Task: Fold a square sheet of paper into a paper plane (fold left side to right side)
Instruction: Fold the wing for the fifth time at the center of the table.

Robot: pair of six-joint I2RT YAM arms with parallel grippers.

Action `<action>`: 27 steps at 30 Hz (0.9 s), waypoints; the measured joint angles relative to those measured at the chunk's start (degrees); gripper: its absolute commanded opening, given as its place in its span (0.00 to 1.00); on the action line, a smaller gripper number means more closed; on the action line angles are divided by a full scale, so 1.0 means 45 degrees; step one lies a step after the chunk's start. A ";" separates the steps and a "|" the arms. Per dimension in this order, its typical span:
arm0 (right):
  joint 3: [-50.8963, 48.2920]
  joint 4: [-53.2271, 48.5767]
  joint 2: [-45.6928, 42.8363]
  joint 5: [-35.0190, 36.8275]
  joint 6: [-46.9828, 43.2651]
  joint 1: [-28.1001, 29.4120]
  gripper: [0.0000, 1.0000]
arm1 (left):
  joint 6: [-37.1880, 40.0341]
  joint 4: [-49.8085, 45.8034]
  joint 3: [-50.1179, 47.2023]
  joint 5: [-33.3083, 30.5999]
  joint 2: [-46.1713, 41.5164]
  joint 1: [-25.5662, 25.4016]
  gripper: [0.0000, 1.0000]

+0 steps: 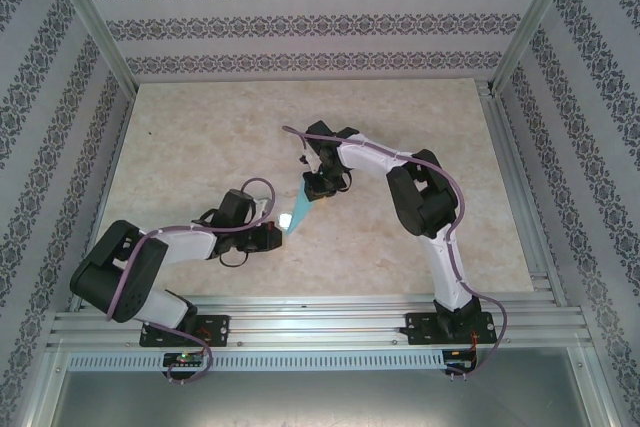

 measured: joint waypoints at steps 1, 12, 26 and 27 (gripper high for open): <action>0.0015 -0.0005 0.0000 0.0034 0.0000 -0.0024 0.16 | -0.0034 -0.0359 -0.0010 -0.0029 -0.0189 0.0000 0.02; 0.0049 -0.0034 0.0000 0.0121 0.0000 -0.0078 0.16 | -0.0505 -0.2973 0.1953 0.0359 -0.1064 0.0000 0.02; 0.0044 -0.0029 0.0000 0.0112 0.0000 -0.0078 0.16 | -0.0661 -0.1418 0.3487 0.1214 0.2861 0.0000 0.01; 0.0044 -0.0029 0.0000 0.0112 0.0000 -0.0078 0.16 | -0.0612 -0.1433 0.3487 0.1151 0.2987 0.0000 0.01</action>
